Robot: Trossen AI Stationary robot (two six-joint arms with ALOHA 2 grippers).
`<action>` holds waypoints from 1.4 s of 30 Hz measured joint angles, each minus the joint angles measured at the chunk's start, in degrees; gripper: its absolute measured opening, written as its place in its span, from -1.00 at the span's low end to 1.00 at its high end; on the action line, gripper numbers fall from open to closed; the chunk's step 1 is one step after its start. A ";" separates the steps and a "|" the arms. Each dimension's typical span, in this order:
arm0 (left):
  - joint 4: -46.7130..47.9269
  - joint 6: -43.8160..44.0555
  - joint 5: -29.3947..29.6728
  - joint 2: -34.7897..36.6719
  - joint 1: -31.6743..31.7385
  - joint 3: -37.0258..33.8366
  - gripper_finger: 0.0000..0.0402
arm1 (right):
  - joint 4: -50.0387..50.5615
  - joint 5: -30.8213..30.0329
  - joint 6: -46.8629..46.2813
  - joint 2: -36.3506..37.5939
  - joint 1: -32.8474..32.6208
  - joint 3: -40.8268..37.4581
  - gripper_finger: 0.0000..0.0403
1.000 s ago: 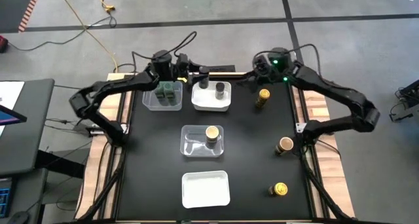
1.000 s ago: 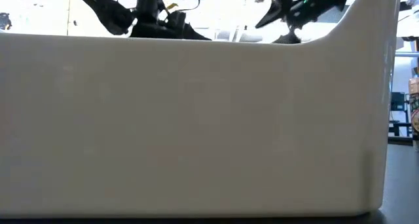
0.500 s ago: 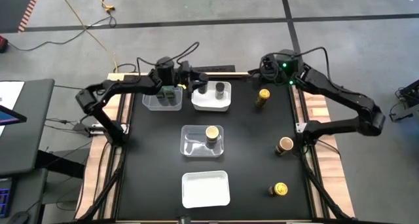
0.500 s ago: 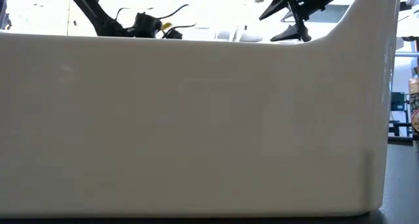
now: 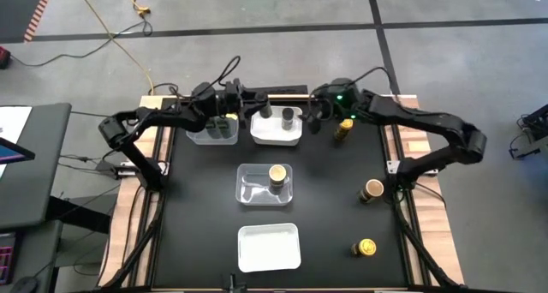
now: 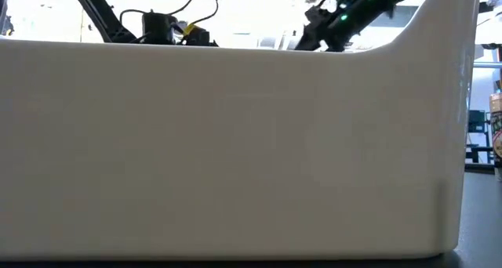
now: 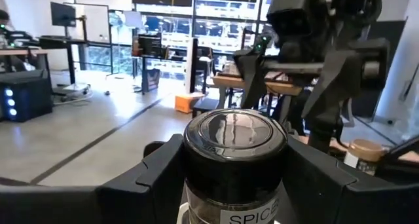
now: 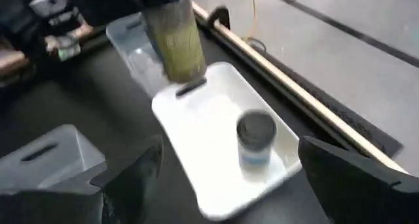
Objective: Sort spices by type
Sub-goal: Put the black seasoning bottle into the top white bin
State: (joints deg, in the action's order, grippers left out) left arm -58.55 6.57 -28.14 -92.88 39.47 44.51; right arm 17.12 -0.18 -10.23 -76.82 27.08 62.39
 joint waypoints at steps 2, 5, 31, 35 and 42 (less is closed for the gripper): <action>-0.61 1.50 0.62 -0.02 -0.42 0.02 0.07 | -5.06 0.03 -0.19 -2.33 -0.26 0.00 0.89; -2.76 2.14 0.91 0.00 -1.19 0.06 0.07 | -13.35 0.35 2.68 -5.73 -1.23 0.02 0.89; -8.93 7.71 6.51 -0.02 -5.69 4.57 0.07 | -25.19 0.19 10.78 -17.71 -4.56 8.30 0.54; -8.04 7.81 6.74 -0.02 -5.67 4.54 0.07 | -23.27 0.17 10.75 -17.68 -4.56 8.59 0.24; -7.70 7.82 6.53 -0.07 -5.71 4.50 0.07 | -21.94 0.03 10.74 -17.68 -4.90 8.59 -0.21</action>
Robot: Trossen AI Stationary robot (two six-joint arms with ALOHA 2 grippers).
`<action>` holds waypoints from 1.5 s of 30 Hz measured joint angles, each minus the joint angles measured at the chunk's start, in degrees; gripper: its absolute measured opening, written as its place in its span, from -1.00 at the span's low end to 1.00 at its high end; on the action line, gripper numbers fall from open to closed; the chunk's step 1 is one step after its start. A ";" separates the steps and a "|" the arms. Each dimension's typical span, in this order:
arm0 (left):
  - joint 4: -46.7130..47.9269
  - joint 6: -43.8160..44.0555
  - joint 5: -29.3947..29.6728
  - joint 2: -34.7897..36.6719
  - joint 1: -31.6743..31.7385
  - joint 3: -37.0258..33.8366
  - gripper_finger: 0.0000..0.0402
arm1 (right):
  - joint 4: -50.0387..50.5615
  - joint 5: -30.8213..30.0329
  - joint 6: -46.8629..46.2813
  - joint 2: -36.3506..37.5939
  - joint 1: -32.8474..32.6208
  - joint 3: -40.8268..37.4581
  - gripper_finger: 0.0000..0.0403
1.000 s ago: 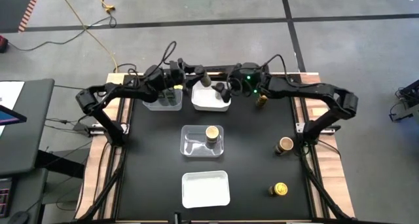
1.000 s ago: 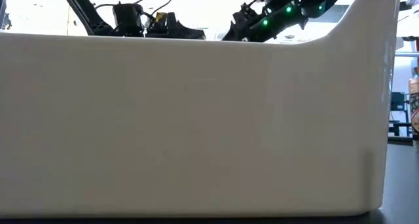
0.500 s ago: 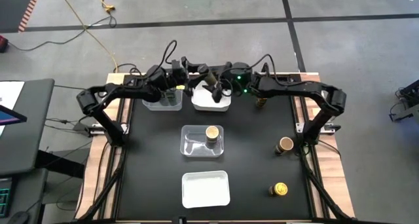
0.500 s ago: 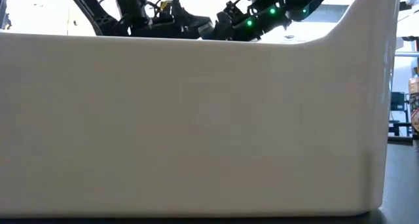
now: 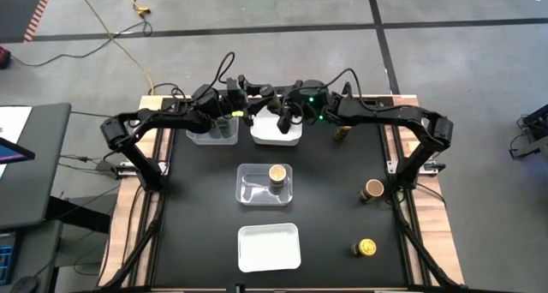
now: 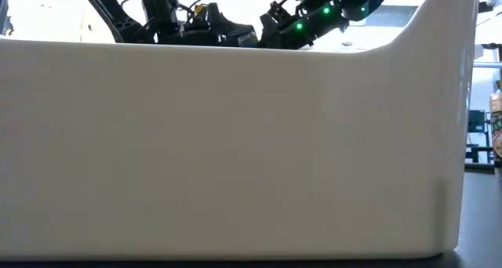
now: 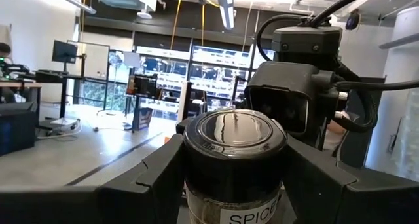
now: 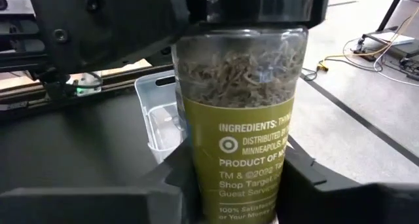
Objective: Sort spices by type
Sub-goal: Put the black seasoning bottle into the top white bin
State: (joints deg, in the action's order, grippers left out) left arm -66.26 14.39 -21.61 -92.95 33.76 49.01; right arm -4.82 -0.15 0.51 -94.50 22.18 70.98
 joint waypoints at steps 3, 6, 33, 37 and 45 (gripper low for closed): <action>0.00 0.00 -0.04 0.00 0.00 0.00 0.07 | 0.08 -0.04 0.00 0.04 -0.03 0.02 -0.22; 1.03 0.32 -0.07 0.00 0.00 0.00 0.07 | 0.79 0.01 -0.03 0.03 -0.03 0.02 -0.14; 58.08 -14.15 -16.69 1.06 2.31 21.67 0.47 | 24.80 0.16 0.92 10.56 3.70 -0.02 -0.12; 83.29 -33.42 -9.06 0.07 0.42 35.58 0.47 | 25.08 0.17 0.97 9.42 2.37 -0.02 -0.12; 94.99 -39.85 -8.58 0.04 -0.26 44.12 0.47 | 24.01 0.01 1.18 8.20 -0.51 -0.04 -0.12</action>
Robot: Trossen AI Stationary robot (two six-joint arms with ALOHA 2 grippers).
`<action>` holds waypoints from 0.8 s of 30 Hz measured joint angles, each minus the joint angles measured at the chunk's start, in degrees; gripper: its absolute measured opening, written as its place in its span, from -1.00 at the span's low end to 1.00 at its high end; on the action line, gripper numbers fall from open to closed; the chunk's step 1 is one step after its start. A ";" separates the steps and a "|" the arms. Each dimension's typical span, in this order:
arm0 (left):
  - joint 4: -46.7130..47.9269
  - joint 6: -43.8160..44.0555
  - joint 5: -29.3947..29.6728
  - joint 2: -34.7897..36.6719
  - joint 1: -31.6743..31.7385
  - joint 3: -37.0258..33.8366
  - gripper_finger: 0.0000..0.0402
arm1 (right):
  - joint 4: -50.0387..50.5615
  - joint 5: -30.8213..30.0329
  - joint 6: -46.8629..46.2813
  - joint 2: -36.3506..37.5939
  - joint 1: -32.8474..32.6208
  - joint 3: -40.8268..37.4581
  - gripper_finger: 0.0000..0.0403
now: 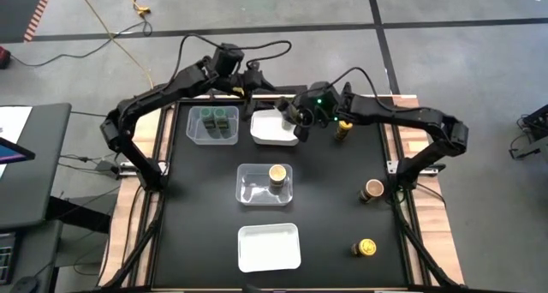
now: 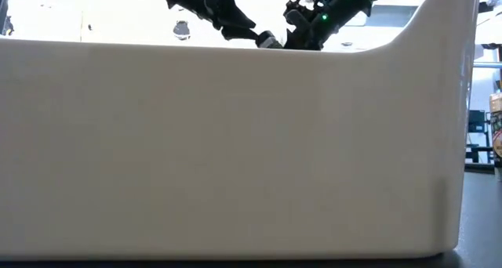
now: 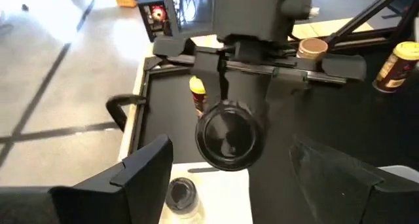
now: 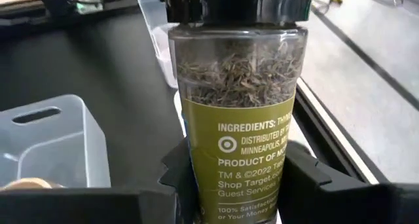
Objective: Sort spices by type
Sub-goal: Put the black seasoning bottle into the top white bin
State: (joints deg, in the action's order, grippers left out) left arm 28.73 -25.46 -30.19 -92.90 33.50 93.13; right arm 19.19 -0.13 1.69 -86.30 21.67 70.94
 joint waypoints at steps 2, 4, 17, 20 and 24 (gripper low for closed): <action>1.33 1.23 -0.83 0.00 -0.23 0.03 0.47 | -1.37 -0.14 0.37 0.00 -0.46 0.00 -0.12; 2.70 2.53 -1.68 -0.04 -0.66 0.03 0.47 | -2.58 -0.16 1.31 0.00 -0.81 0.00 -0.12; 1.50 7.09 -1.51 -2.04 -3.39 0.01 0.47 | -2.40 -0.47 5.21 0.00 -3.08 0.00 -0.12; 1.05 7.22 -1.33 -3.06 -4.43 0.03 0.47 | -2.43 -0.46 5.46 0.00 -3.54 0.00 -0.12; 0.35 6.91 -0.97 -3.26 -5.07 -0.03 0.42 | -1.00 -0.45 5.43 0.00 -3.70 0.00 -0.12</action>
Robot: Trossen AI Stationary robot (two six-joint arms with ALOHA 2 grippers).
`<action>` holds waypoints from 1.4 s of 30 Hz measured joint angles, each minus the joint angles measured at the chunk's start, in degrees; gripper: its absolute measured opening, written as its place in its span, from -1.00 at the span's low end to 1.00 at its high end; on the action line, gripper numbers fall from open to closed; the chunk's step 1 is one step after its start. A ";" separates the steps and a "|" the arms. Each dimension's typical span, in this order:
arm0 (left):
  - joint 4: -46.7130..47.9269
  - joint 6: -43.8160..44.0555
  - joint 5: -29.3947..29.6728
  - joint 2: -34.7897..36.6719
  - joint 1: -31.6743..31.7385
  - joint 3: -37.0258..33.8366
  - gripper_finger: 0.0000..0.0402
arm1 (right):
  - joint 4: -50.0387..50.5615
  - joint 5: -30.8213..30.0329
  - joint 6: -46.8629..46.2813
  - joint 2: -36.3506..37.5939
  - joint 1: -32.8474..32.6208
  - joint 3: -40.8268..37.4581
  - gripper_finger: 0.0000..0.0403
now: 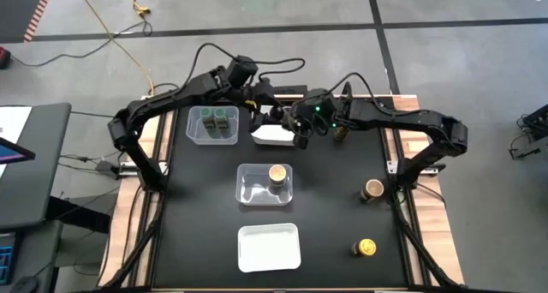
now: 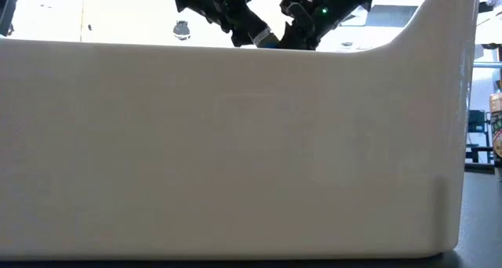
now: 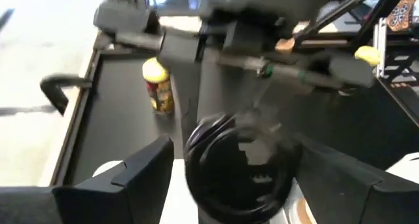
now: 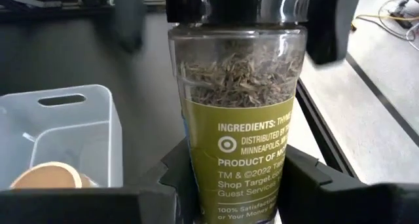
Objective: Sort spices by type
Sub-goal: Put the black seasoning bottle into the top white bin
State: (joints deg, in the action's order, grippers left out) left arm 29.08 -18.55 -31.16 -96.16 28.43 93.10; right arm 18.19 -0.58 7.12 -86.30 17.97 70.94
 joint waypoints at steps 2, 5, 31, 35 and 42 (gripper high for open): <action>-0.65 -0.04 -0.02 0.16 -0.09 0.07 0.38 | 0.38 0.00 0.00 0.00 0.03 0.00 -0.12; 0.08 -0.06 0.12 0.11 -0.07 0.07 0.32 | 0.42 0.00 0.00 0.00 0.07 0.00 -0.12; 0.22 -3.30 1.77 0.13 -0.20 0.04 0.02 | 0.68 0.06 -2.39 0.00 0.07 0.00 0.18; 0.27 -5.16 2.37 0.13 -0.20 0.04 0.02 | 0.70 0.07 -4.23 0.04 0.51 0.00 0.32; 1.22 -5.91 4.79 0.13 0.94 0.04 0.03 | 3.74 0.10 -3.83 0.80 2.08 0.00 0.63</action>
State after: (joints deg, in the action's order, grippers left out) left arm 30.29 -24.46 -26.37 -96.03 29.37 93.14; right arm 21.93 -0.48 3.29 -85.50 20.05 70.94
